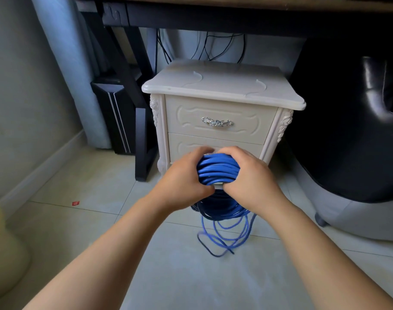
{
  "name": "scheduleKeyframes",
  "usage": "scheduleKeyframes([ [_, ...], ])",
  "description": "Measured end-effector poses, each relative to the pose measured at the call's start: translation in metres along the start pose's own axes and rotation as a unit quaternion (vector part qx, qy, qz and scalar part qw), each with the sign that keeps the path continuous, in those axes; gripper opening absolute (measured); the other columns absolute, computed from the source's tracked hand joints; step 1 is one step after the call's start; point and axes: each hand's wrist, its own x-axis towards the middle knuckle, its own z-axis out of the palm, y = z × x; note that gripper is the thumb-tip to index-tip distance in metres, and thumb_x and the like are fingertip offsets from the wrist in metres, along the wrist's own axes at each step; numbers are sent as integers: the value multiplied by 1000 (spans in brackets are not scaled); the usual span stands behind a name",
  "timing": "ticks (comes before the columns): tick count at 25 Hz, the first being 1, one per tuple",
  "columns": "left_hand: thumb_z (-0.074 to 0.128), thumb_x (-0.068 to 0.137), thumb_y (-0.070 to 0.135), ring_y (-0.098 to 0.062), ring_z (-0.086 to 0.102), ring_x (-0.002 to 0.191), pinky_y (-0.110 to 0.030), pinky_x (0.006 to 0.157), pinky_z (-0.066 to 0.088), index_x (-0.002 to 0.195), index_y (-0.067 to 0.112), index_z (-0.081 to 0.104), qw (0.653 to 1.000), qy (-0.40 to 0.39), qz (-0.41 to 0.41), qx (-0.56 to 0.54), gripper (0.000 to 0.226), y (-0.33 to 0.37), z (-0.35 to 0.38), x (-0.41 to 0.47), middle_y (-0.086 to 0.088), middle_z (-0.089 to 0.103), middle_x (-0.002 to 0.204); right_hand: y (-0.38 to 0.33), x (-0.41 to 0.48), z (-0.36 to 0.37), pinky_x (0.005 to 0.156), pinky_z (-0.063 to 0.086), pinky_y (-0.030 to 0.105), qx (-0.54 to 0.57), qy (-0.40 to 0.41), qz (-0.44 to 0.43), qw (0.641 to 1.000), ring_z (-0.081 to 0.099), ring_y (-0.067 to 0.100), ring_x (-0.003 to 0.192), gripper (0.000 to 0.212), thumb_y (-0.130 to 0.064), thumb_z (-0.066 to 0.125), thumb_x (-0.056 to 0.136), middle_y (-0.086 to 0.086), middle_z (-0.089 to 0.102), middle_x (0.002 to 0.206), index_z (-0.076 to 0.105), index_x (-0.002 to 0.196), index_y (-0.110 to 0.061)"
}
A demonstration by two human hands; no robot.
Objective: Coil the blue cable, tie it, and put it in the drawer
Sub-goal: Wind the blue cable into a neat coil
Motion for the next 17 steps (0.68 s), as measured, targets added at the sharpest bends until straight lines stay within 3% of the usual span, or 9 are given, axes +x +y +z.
scheduleKeyframes([
  [2,67,68,1,-6,54,62,-15,54,41,99,18,57,998,33,-43,-34,37,3,0,0,7,61,76,1,-1,-2,66,45,25,37,-14,19,999,57,15,78,59,-9,66,67,-12,62,93,48,114,-41],
  [4,66,67,-3,-6,45,49,-16,46,36,88,14,57,992,51,-72,-92,29,7,-1,1,7,55,63,4,-1,-6,69,48,19,104,-21,43,993,62,9,78,63,-15,72,69,-11,63,96,47,118,-46],
  [7,68,61,1,-11,45,48,-21,48,37,78,17,58,962,91,-143,-216,26,4,-5,4,10,52,53,12,-3,-8,84,48,17,224,-1,74,972,64,1,96,63,-22,81,72,-15,65,110,52,123,-44],
  [11,62,56,5,-24,50,59,-38,66,48,80,12,58,866,176,-225,-411,25,-3,-8,10,-2,50,59,12,-10,14,88,52,24,335,63,125,932,66,1,99,59,-21,81,76,-13,68,109,52,126,-33],
  [14,57,71,-3,-19,47,53,-29,55,43,81,11,54,815,199,-268,-473,17,6,-2,7,-3,47,59,-3,-16,36,81,60,38,441,47,196,874,71,14,92,50,-18,77,81,-1,70,104,49,121,-28],
  [17,54,76,-5,-18,47,53,-32,58,41,81,10,53,777,193,-293,-523,16,12,12,1,-2,46,57,-2,-12,43,83,56,43,525,81,248,810,72,23,89,44,-13,77,79,4,72,92,54,117,-20],
])
